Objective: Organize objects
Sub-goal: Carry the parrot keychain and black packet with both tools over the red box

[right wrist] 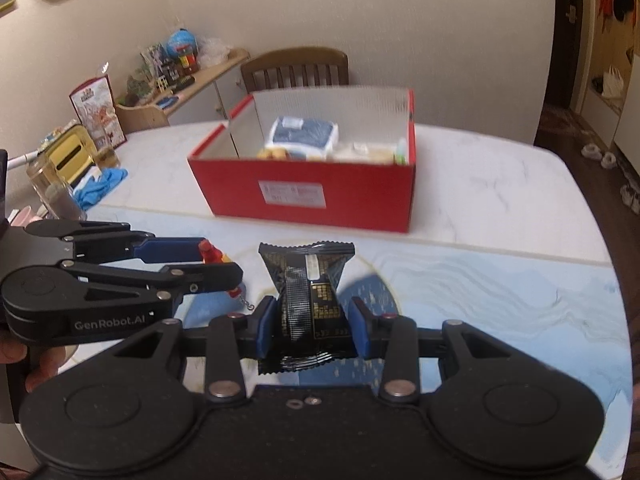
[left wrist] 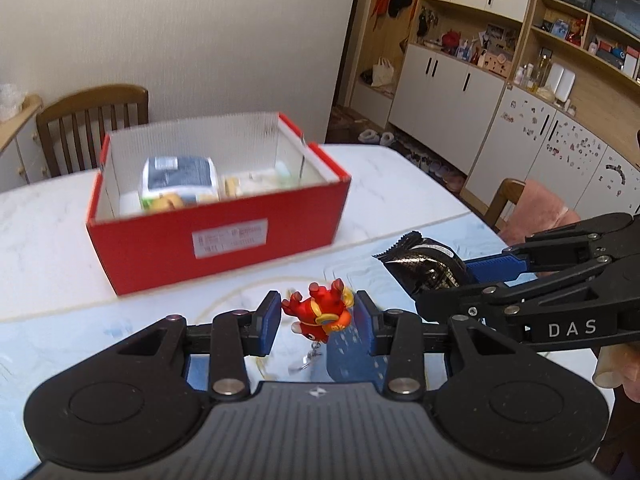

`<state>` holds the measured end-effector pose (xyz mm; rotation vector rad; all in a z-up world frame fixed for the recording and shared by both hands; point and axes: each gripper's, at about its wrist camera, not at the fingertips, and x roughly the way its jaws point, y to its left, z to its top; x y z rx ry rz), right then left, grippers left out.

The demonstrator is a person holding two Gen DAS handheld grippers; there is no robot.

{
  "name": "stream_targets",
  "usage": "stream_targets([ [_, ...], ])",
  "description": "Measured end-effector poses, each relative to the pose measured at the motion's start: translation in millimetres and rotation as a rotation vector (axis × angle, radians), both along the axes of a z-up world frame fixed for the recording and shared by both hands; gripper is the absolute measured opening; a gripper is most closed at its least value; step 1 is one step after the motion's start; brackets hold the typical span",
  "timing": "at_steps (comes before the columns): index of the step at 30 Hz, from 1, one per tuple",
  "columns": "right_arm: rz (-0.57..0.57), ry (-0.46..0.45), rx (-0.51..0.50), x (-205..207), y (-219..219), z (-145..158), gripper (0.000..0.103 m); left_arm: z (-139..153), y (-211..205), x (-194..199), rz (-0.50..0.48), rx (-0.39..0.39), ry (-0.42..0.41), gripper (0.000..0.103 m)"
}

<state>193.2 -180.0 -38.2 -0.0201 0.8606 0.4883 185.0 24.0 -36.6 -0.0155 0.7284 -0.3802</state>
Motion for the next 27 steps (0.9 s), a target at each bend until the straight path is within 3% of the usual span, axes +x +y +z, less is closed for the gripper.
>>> stream_targets([
  [11, 0.018, -0.121, -0.021, 32.8, 21.2, 38.3, 0.038, 40.4, 18.3, 33.5, -0.013, 0.045, -0.100, 0.038],
  [27, -0.037, -0.125, -0.063, 115.4, 47.1, 37.5, 0.038, 47.7, 52.6, 118.9, -0.023, 0.123, -0.119, 0.038],
])
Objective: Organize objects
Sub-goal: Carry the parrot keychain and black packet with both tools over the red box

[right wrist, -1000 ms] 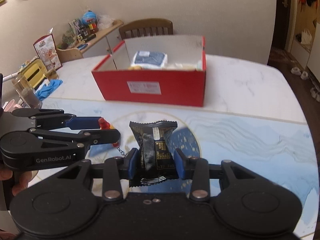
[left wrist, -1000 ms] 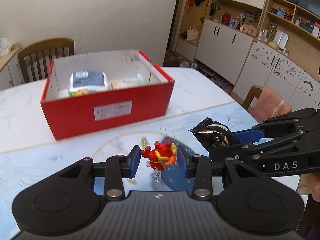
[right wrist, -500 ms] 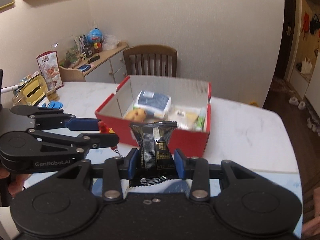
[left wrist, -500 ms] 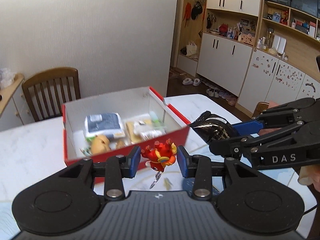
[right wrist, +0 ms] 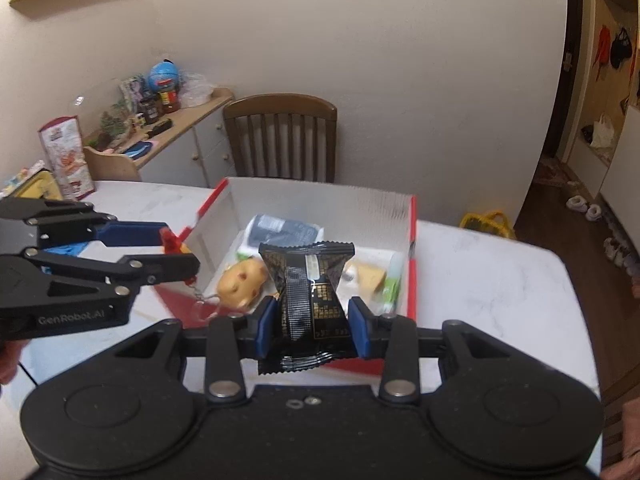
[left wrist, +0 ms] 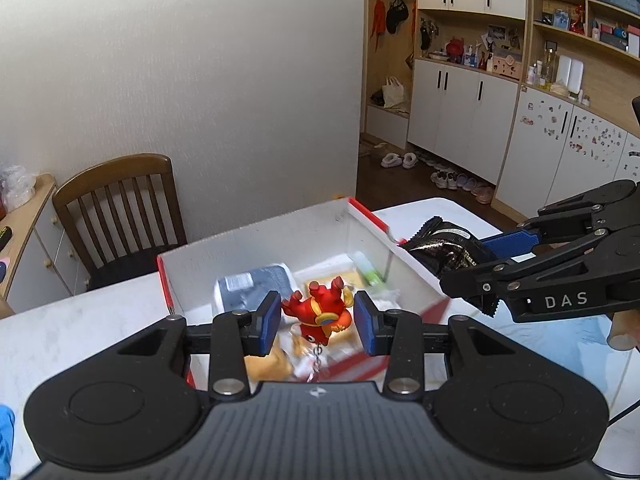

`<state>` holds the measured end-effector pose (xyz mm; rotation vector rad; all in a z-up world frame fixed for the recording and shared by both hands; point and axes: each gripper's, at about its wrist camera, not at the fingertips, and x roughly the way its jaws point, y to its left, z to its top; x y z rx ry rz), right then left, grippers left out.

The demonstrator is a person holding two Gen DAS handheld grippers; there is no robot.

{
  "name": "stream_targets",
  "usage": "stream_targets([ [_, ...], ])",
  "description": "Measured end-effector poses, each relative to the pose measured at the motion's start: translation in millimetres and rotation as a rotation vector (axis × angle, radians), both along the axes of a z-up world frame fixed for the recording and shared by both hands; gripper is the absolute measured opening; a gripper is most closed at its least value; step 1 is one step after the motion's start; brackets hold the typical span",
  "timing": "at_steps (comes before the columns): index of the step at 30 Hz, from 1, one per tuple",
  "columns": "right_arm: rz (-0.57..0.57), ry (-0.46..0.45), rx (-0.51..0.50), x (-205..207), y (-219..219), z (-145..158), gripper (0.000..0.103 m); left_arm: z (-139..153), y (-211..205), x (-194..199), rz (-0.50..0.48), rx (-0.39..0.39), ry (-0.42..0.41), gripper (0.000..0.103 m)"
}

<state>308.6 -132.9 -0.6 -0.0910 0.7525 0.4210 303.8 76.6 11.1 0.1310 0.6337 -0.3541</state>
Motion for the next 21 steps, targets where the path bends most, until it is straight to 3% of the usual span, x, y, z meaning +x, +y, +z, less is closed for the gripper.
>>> stream_targets([
  [12, -0.076, 0.048, -0.078, 69.3, 19.6, -42.1, 0.038, -38.7, 5.7, 80.8, 0.028, -0.012, 0.109, 0.038],
  [21, -0.085, 0.107, -0.136, 91.9, 30.6, -80.1, 0.038, -73.7, -2.2, 108.5, 0.001, 0.008, 0.190, 0.038],
])
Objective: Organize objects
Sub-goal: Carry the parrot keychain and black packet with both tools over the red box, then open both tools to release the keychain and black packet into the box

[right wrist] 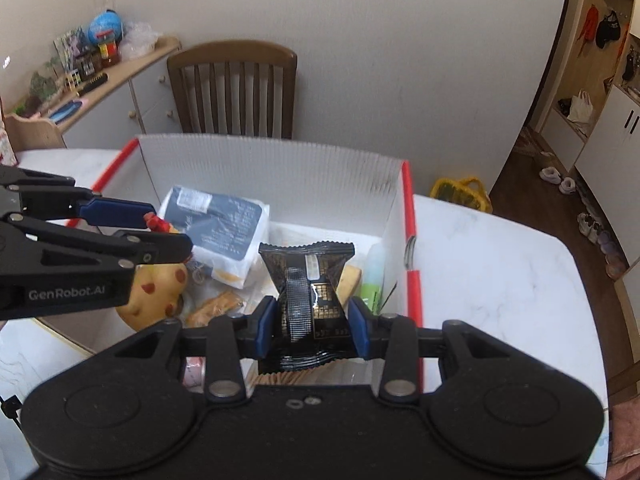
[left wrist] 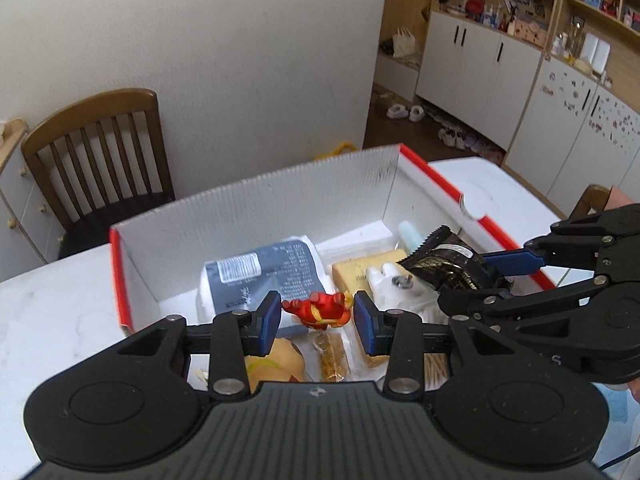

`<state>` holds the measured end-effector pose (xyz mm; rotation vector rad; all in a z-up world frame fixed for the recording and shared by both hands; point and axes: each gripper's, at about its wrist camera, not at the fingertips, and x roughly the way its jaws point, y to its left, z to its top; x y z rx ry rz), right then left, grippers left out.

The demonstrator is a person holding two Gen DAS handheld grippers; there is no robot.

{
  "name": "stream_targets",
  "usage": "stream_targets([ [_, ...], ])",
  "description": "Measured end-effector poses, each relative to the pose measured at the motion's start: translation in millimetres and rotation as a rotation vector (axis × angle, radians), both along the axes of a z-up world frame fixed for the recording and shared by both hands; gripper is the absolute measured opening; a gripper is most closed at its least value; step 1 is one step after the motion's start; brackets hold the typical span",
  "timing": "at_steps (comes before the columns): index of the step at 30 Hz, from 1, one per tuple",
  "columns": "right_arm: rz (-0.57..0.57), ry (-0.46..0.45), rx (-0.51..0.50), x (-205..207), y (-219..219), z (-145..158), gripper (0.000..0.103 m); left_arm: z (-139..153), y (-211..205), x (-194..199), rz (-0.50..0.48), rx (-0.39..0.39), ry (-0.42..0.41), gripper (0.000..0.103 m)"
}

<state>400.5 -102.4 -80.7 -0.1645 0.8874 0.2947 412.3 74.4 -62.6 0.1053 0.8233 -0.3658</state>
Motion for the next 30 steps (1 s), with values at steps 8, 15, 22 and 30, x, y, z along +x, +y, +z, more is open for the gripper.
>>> stream_targets([
  [8, 0.011, 0.028, -0.038, 5.6, 5.5, -18.5, 0.038, -21.4, -5.3, 8.5, -0.030, 0.033, 0.042, 0.038],
  [15, 0.027, 0.030, -0.042, 5.5, 6.8, -22.0, 0.041, -28.5, -2.4, 11.2, -0.033, 0.048, 0.065, 0.039],
  [22, 0.049, 0.023, -0.030, 0.6, 6.7, -18.5, 0.054, -26.6, -6.7, 8.9, -0.036, 0.081, 0.060, 0.058],
  [30, 0.064, -0.009, -0.012, -11.9, 2.0, -2.6, 0.059, -14.5, -1.5, -8.3, -0.024, 0.052, 0.034, 0.060],
])
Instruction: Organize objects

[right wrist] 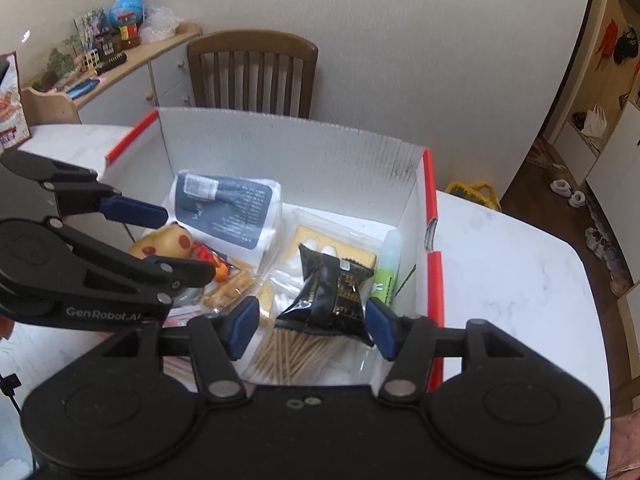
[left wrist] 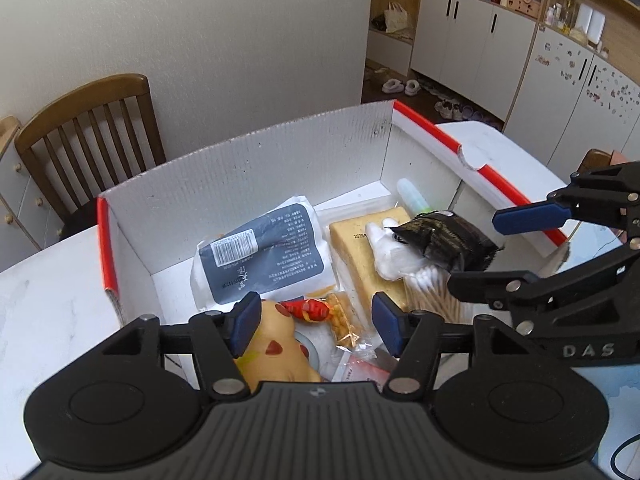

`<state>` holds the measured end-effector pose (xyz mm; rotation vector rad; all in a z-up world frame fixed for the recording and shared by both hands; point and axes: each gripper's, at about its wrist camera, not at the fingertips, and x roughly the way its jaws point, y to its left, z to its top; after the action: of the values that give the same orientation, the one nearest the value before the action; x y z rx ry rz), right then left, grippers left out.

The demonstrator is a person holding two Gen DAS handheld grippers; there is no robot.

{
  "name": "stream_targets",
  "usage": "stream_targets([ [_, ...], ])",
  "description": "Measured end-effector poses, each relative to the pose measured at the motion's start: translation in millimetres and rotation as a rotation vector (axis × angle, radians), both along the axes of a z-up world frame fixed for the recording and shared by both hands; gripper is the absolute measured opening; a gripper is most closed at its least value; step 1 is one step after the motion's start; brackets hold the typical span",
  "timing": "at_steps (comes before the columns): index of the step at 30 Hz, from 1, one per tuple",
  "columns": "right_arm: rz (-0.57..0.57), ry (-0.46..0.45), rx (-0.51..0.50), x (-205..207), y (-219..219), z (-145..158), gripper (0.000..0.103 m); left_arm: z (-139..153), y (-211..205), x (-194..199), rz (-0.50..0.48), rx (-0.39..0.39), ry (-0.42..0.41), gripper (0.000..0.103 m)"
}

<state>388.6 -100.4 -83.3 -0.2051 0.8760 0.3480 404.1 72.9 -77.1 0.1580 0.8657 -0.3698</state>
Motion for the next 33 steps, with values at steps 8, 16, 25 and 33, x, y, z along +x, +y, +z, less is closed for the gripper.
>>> stream_targets([
  [8, 0.015, -0.046, 0.048, -19.4, -8.5, 27.9, 0.063, 28.0, 3.8, -27.0, 0.029, -0.062, -0.052, 0.060],
  [16, 0.037, -0.073, 0.095, -43.0, -19.4, 52.6, 0.065, 54.5, 4.6, -57.0, 0.062, -0.106, -0.093, 0.067],
  [25, 0.050, -0.088, 0.158, -74.0, -37.0, 75.4, 0.084, 75.8, -1.5, -90.0, 0.112, -0.126, -0.102, 0.077],
  [33, 0.056, -0.108, 0.222, -99.9, -56.0, 88.5, 0.101, 82.5, -3.6, -116.1, 0.165, -0.134, -0.083, 0.095],
])
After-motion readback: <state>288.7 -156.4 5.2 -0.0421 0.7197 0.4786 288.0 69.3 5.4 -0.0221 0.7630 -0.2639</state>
